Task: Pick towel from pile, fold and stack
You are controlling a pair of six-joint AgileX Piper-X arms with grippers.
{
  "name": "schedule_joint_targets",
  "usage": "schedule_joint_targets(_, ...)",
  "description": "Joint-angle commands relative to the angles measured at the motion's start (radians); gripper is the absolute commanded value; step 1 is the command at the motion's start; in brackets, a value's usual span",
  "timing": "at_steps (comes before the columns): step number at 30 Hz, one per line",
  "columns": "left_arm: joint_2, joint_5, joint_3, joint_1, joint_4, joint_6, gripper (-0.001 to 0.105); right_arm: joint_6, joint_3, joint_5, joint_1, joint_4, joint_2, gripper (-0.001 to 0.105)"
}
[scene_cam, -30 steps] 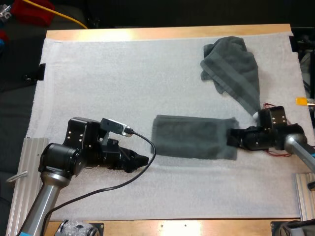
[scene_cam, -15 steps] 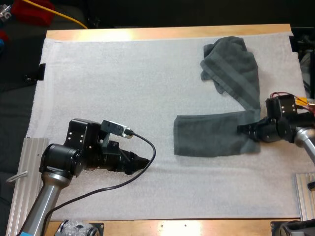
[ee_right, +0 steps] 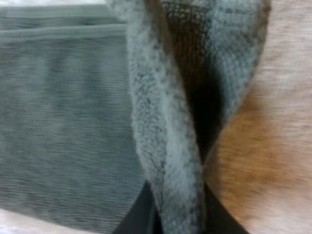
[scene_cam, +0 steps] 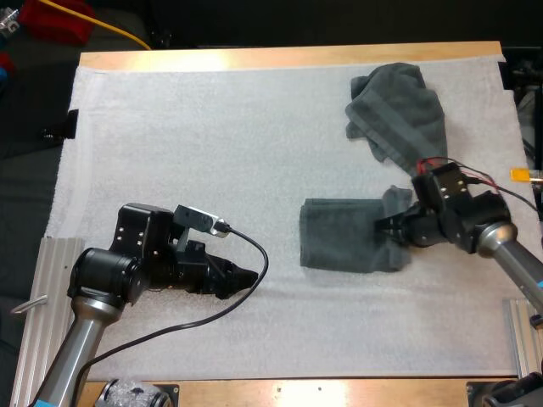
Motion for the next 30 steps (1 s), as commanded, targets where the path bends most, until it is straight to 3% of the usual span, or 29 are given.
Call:
schedule_joint_targets(1, -0.005, 0.013, -0.002, 0.001, -0.006, 0.002, 0.069, 0.034, -0.006, -0.021, 0.011, -0.022, 0.009, 0.007)
schedule_joint_targets(9, -0.005, 0.043, -0.002, 0.001, -0.008, 0.002, 0.069, 0.170, -0.011, -0.143, 0.058, -0.129, 0.107, 0.007)
schedule_joint_targets(15, -0.005, 0.043, -0.002, 0.001, -0.010, 0.002, 0.069, 0.233, -0.011, -0.179, 0.087, -0.199, 0.164, 0.007)
schedule_joint_targets(30, -0.005, 0.043, -0.002, 0.001, -0.010, 0.006, 0.069, 0.275, -0.011, -0.220, 0.105, -0.310, 0.235, 0.008)
